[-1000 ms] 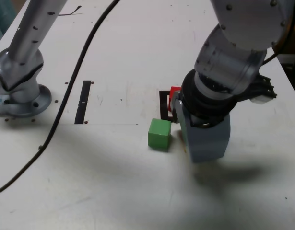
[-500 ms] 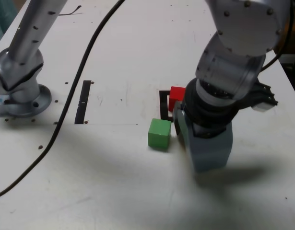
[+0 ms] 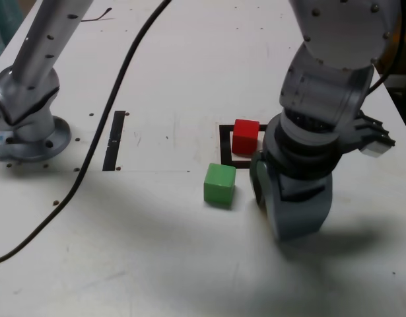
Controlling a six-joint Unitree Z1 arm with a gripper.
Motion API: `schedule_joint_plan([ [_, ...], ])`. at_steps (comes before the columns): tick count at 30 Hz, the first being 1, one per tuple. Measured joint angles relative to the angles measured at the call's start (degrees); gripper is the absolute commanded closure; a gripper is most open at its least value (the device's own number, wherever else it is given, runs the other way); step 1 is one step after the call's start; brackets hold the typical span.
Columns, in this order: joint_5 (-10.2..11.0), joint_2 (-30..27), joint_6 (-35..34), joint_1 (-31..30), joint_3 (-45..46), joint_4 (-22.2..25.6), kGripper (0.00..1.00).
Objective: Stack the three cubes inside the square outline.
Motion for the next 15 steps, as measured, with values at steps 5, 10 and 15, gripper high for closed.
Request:
schedule_joint_plan([
  [5, -1.73, 0.03, -0.76, 0.57, -1.64, 0.29, 0.78],
  [10, -2.25, -0.95, -3.80, 0.70, -1.79, 1.58, 0.79],
  [15, -0.29, -7.03, -13.03, 1.58, -2.21, 5.66, 0.79],
])
